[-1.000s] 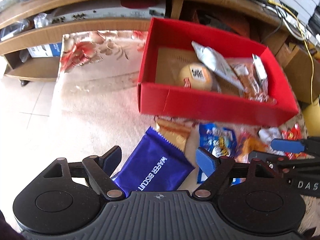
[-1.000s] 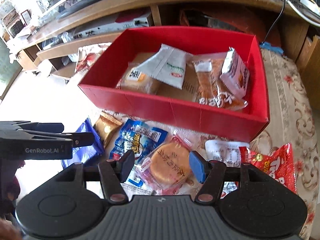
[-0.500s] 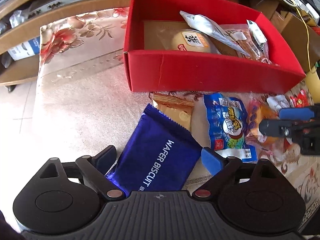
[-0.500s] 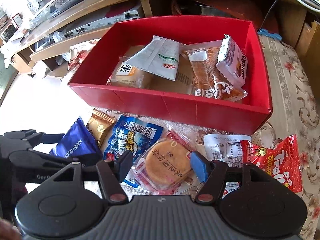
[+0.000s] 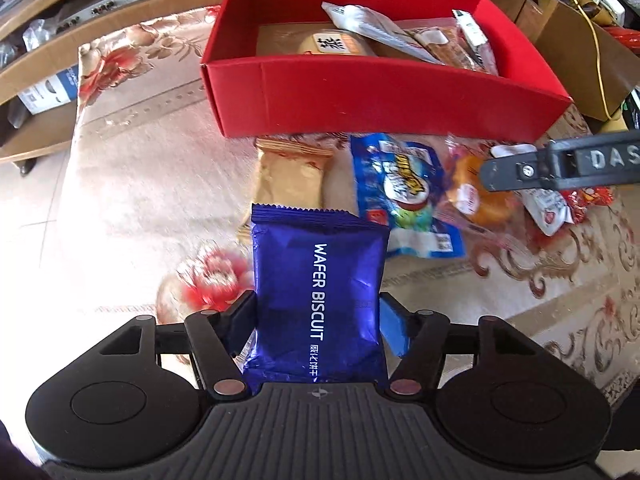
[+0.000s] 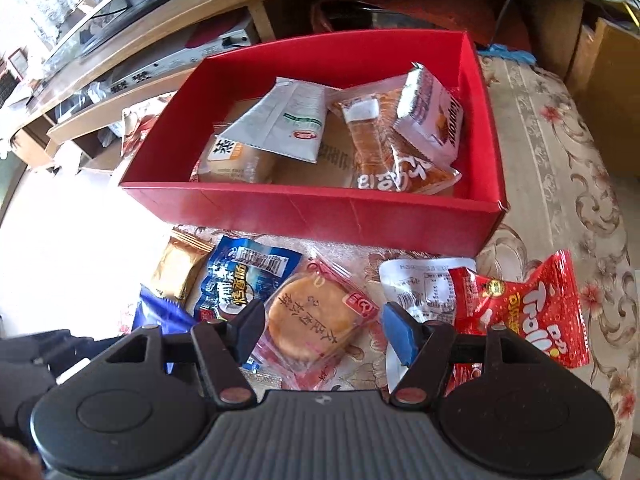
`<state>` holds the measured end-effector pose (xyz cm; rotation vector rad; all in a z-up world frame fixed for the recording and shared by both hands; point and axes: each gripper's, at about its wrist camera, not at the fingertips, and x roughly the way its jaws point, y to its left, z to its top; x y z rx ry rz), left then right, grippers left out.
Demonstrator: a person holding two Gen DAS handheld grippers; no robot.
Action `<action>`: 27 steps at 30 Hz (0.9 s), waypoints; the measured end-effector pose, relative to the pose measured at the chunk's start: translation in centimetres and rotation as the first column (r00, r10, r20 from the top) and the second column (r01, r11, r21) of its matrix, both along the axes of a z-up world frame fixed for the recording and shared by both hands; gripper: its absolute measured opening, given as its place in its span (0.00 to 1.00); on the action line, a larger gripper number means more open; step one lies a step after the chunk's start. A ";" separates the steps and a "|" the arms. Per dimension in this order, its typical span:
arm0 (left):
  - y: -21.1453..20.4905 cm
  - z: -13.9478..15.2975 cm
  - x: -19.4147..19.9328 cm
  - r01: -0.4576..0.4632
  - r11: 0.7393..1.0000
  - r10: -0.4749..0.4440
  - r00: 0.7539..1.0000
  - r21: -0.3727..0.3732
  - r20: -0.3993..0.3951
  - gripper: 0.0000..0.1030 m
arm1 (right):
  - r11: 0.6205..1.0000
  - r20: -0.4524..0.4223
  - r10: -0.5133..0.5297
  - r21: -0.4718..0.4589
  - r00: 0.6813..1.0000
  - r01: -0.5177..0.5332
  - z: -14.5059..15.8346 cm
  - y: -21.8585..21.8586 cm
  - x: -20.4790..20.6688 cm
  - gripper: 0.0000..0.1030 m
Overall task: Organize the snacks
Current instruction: 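Grasp the blue wafer biscuit packet with left tool while right tool grasps the round pastry packet, then lift both held packets and carry them over the red box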
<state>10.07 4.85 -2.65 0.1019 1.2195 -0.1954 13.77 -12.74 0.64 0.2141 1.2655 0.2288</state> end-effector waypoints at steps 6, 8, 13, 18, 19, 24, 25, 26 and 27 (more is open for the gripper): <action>-0.3 0.1 0.0 0.002 1.000 -0.002 1.000 -0.026 -0.004 0.68 | 0.999 -0.048 -0.031 0.031 0.998 0.032 -1.2 0.4 0.4 0.61; -0.4 -0.1 -0.1 0.003 1.000 -0.004 1.000 -0.031 -0.010 0.68 | 0.997 -0.069 -0.046 0.052 0.997 0.050 -1.8 0.5 0.8 0.62; -0.1 -0.2 0.1 -0.001 0.999 0.000 1.000 -0.052 -0.012 0.69 | 0.998 -0.076 -0.040 0.048 0.996 0.044 -2.8 1.5 1.4 0.71; -0.2 -0.1 0.0 -0.001 0.999 0.001 1.000 -0.048 -0.008 0.70 | 0.994 0.001 0.064 -0.084 0.998 -0.064 -2.5 2.9 0.8 0.53; -0.3 -0.1 0.0 -0.002 0.999 0.002 1.000 -0.045 -0.008 0.69 | 0.991 0.010 0.084 -0.105 0.996 -0.082 -2.5 3.0 0.5 0.51; -0.3 0.1 -1.1 -0.009 0.999 0.009 1.000 -0.039 -0.011 0.68 | 0.981 -0.001 0.143 -0.129 0.990 -0.142 -2.1 2.3 -1.4 0.50; -0.5 0.2 -1.5 -0.004 0.999 0.004 1.000 -0.040 -0.012 0.68 | 0.980 -0.003 0.153 -0.127 0.988 -0.152 -1.8 2.2 -1.9 0.50; -0.7 0.2 -1.8 0.001 0.999 -0.002 1.000 -0.042 -0.014 0.68 | 0.978 -0.004 0.166 -0.126 0.986 -0.165 -1.6 2.1 -2.5 0.50; -0.9 0.2 -2.2 0.008 0.999 -0.009 1.000 -0.044 -0.012 0.68 | 0.975 -0.004 0.181 -0.127 0.984 -0.180 -1.3 2.1 -3.1 0.50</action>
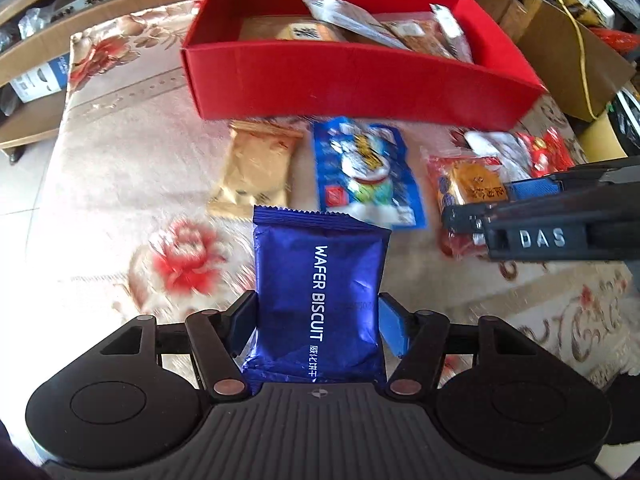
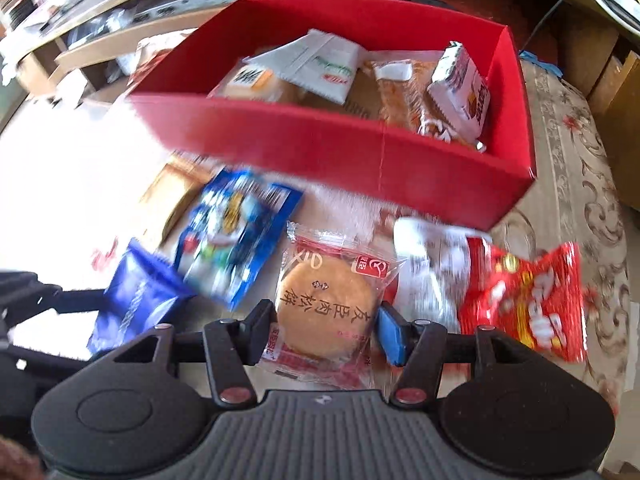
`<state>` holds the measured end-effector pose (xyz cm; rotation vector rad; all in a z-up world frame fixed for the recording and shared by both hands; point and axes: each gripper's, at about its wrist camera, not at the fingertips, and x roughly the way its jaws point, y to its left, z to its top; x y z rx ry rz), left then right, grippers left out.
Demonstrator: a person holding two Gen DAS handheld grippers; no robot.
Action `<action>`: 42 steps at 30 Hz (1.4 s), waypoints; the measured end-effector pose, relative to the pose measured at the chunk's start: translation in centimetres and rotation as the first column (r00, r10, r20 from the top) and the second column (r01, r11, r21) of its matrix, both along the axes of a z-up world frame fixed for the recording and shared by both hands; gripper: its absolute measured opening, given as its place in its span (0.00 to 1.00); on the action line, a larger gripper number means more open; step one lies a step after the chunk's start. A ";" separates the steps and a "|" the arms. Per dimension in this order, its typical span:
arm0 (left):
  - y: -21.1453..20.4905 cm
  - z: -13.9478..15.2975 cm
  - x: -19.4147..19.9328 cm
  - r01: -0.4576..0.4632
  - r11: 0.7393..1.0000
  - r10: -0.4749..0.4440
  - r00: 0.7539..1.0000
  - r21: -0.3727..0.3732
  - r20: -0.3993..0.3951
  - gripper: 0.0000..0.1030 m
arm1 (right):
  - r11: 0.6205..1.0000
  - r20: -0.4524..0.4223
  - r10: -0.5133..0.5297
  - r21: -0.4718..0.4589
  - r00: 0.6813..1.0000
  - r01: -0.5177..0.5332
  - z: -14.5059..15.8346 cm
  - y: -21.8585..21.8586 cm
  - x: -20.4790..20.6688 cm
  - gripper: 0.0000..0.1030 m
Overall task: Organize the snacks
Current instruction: 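Lift both held packets and carry them over the red box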
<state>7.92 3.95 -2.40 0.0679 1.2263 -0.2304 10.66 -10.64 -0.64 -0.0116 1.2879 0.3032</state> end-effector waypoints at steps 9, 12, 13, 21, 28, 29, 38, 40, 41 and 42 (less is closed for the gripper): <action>-1.3 -0.4 -0.5 0.006 0.996 -0.009 0.999 0.084 0.035 0.84 | 0.999 -0.011 0.028 -0.032 1.000 -0.028 -0.3 0.2 -1.7 0.52; -1.4 -1.1 -0.6 0.006 0.996 -0.009 1.000 0.092 0.027 0.84 | 0.998 -0.008 0.038 -0.040 0.999 -0.039 -0.8 0.4 -1.5 0.53; -1.6 -1.1 -0.7 0.009 0.994 -0.012 1.000 0.105 0.027 0.84 | 0.998 -0.003 0.044 -0.042 0.999 -0.044 -0.8 0.5 -1.5 0.54; -1.4 -0.2 -1.4 -0.036 0.996 0.034 0.999 0.081 0.028 0.67 | 0.995 0.016 0.082 -0.060 0.996 -0.081 -0.4 0.6 -2.3 0.50; -1.3 0.9 -2.1 -0.044 0.998 0.042 0.998 0.042 0.054 0.67 | 0.997 0.052 0.075 -0.029 0.996 -0.073 1.5 0.1 -3.4 0.50; -1.3 1.2 -2.1 -0.045 0.998 0.043 0.997 0.036 0.059 0.67 | 0.997 0.056 0.073 -0.026 0.996 -0.072 1.7 0.0 -3.6 0.50; -2.3 2.6 -1.7 -0.050 0.999 0.049 0.994 0.008 0.102 0.67 | 0.999 0.093 0.036 -0.016 0.995 -0.034 3.1 -0.9 -3.7 0.50; -2.5 2.9 -1.5 -0.051 0.999 0.051 0.993 0.002 0.111 0.67 | 0.999 0.099 0.030 -0.013 0.995 -0.029 3.3 -1.0 -3.5 0.50; -2.6 3.0 -1.3 -0.052 0.999 0.051 0.992 0.003 0.115 0.67 | 1.000 0.102 0.026 -0.013 0.994 -0.025 3.4 -1.0 -3.4 0.50; -2.7 3.2 -1.2 -0.053 0.999 0.051 0.991 0.006 0.120 0.67 | 1.000 0.106 0.024 -0.015 0.994 -0.022 3.5 -1.1 -3.3 0.50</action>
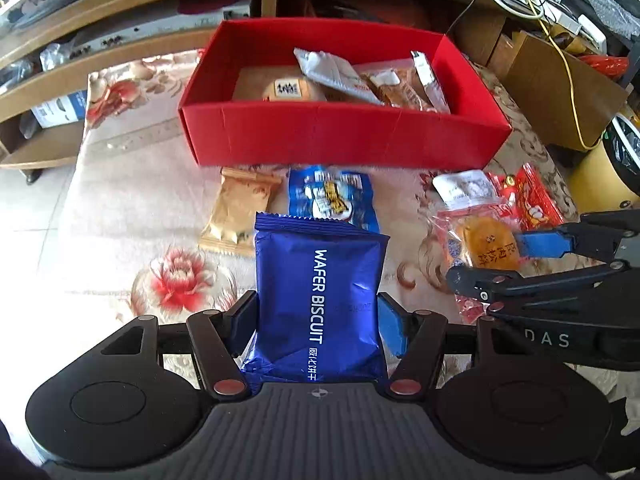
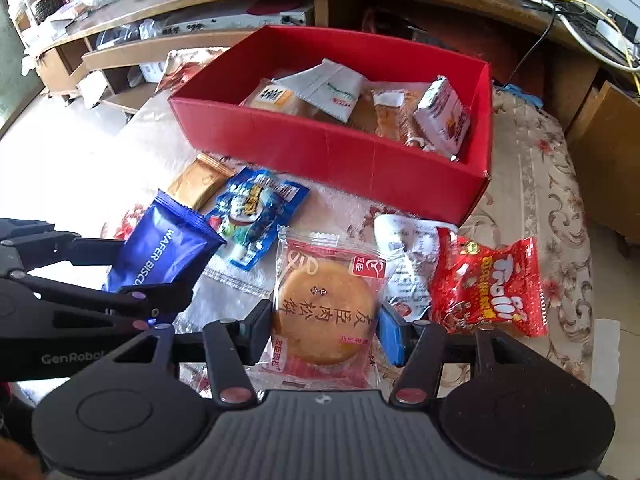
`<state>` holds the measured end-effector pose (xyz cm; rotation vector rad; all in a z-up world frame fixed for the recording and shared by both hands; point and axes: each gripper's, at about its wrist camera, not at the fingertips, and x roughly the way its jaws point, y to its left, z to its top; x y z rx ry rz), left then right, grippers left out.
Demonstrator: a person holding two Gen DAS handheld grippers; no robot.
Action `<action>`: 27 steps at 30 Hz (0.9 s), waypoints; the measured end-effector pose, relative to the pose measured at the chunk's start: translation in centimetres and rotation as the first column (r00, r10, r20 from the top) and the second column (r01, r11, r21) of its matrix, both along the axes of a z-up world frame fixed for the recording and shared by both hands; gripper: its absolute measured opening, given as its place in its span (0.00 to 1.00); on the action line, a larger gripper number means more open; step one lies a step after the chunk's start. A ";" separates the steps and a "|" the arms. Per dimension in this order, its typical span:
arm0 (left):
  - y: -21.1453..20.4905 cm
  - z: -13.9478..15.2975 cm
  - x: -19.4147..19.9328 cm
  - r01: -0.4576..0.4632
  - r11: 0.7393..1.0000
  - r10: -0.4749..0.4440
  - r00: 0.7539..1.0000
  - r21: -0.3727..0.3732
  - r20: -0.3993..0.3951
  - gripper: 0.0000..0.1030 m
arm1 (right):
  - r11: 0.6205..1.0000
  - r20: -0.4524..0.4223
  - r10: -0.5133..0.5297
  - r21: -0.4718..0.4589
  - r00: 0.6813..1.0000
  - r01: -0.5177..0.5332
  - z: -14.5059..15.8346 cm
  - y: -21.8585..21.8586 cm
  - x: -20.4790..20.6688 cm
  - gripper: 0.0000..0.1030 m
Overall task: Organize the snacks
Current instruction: 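Lift both held packets and carry them over the red box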
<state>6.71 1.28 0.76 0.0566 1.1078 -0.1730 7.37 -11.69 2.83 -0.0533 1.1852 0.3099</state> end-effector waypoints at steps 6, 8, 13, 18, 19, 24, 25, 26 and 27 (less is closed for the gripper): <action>-0.3 0.6 0.7 -0.008 1.000 0.008 1.000 -0.016 0.020 0.67 | 1.000 0.020 -0.026 0.012 0.999 0.026 0.7 -0.8 0.7 0.50; -0.4 0.8 0.9 -0.008 1.000 0.008 1.000 -0.020 0.028 0.67 | 0.999 0.026 -0.037 0.019 0.999 0.036 0.9 -1.0 1.0 0.50; -0.7 1.4 1.5 -0.006 1.000 0.008 0.999 -0.020 0.052 0.67 | 0.998 0.044 -0.055 0.029 0.998 0.053 1.5 -1.5 1.7 0.50; -1.1 2.7 2.4 -0.006 1.000 0.009 0.996 -0.027 0.091 0.67 | 0.996 0.072 -0.079 0.043 0.994 0.076 2.5 -2.0 2.7 0.50; -1.1 3.0 2.7 -0.006 1.000 0.009 0.995 -0.027 0.100 0.67 | 0.996 0.078 -0.085 0.047 0.993 0.082 2.7 -2.1 3.0 0.50; -1.4 4.2 4.0 -0.014 0.999 0.019 0.990 -0.039 0.140 0.66 | 0.992 0.117 -0.114 0.062 0.987 0.108 4.0 -2.6 4.4 0.50; -1.4 4.5 4.3 -0.015 0.999 0.021 0.989 -0.043 0.148 0.66 | 0.991 0.122 -0.120 0.067 0.985 0.112 4.2 -2.7 4.7 0.50; -1.5 4.7 4.6 -0.016 0.999 0.023 0.988 -0.046 0.155 0.66 | 0.990 0.126 -0.126 0.073 0.984 0.117 4.4 -2.8 5.0 0.50; -1.5 5.0 4.8 -0.016 0.999 0.024 0.986 -0.049 0.163 0.66 | 0.989 0.132 -0.133 0.078 0.982 0.123 4.6 -2.9 5.4 0.50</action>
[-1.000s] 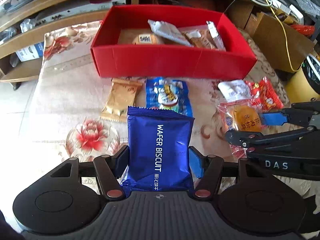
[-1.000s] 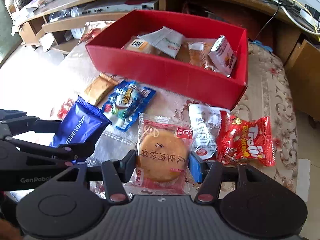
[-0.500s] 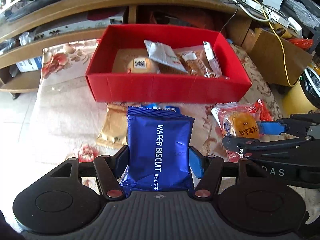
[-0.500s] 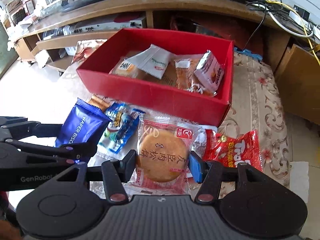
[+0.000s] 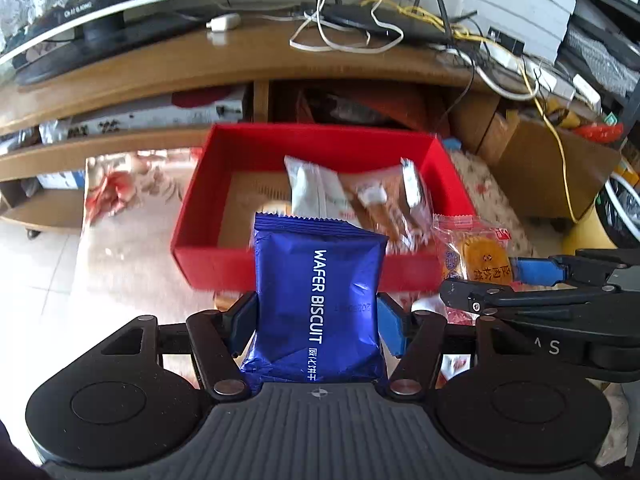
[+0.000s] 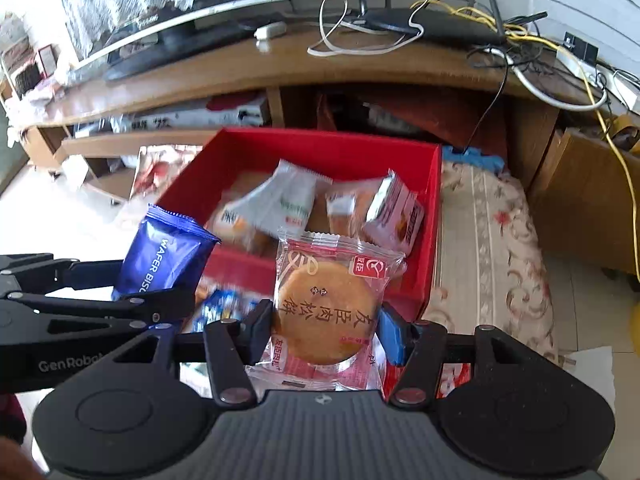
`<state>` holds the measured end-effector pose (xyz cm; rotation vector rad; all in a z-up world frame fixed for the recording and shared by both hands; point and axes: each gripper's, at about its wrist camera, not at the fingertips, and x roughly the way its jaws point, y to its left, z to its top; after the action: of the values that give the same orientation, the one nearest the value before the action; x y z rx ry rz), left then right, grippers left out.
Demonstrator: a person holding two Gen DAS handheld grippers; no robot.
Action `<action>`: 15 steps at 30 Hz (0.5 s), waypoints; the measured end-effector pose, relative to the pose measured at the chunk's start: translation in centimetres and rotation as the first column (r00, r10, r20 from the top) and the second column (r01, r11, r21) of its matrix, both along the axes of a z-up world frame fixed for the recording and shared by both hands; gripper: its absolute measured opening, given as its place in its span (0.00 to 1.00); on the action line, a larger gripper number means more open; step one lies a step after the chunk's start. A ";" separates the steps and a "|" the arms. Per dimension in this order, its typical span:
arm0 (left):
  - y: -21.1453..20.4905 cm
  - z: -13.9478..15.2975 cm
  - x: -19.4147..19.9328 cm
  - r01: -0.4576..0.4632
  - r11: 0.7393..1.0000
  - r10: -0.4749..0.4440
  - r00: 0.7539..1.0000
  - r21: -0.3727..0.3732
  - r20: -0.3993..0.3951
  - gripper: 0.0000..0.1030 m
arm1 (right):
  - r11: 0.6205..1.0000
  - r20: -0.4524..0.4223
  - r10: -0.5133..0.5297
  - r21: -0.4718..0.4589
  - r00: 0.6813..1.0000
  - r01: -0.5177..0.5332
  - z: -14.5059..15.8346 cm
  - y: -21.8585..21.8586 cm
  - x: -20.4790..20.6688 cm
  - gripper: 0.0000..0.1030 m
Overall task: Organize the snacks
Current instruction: 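Lift both held packets and carry them over the red box, then lower both packets into the red box and open both tools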
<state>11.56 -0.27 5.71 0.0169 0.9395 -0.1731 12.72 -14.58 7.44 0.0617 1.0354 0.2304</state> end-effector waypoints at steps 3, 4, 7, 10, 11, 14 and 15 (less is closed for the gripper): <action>-0.2 0.6 0.9 -0.003 1.000 0.003 1.000 0.001 0.023 0.66 | 1.000 0.015 -0.014 0.008 1.000 0.014 0.5 -0.3 1.0 0.50; -0.3 0.7 1.3 -0.004 1.000 0.004 1.000 0.001 0.028 0.66 | 1.000 0.019 -0.018 0.009 1.000 0.018 0.6 -0.3 1.3 0.50; -0.5 1.0 2.6 -0.009 1.000 0.009 0.999 -0.001 0.040 0.66 | 1.000 0.031 -0.028 0.007 0.999 0.028 0.8 -0.4 2.6 0.50; -0.6 1.2 3.8 -0.014 1.000 0.014 0.998 0.000 0.054 0.66 | 0.999 0.036 -0.037 0.009 0.999 0.037 0.9 -0.6 4.0 0.50; -0.6 1.2 4.2 -0.015 1.000 0.015 0.998 0.001 0.058 0.66 | 0.999 0.037 -0.039 0.010 0.999 0.039 0.8 -0.6 4.5 0.50; -0.7 1.0 5.6 -0.017 1.000 0.017 0.998 0.004 0.060 0.66 | 0.999 0.035 -0.046 0.011 0.998 0.045 0.4 -0.7 5.9 0.50; -0.7 0.8 6.1 -0.019 1.000 0.018 0.998 0.003 0.058 0.66 | 0.999 0.032 -0.048 0.012 0.998 0.047 0.2 -0.8 6.4 0.50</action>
<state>17.62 -0.94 6.52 0.0167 0.8815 -0.1529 19.11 -15.35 7.65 0.0918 0.9991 0.1933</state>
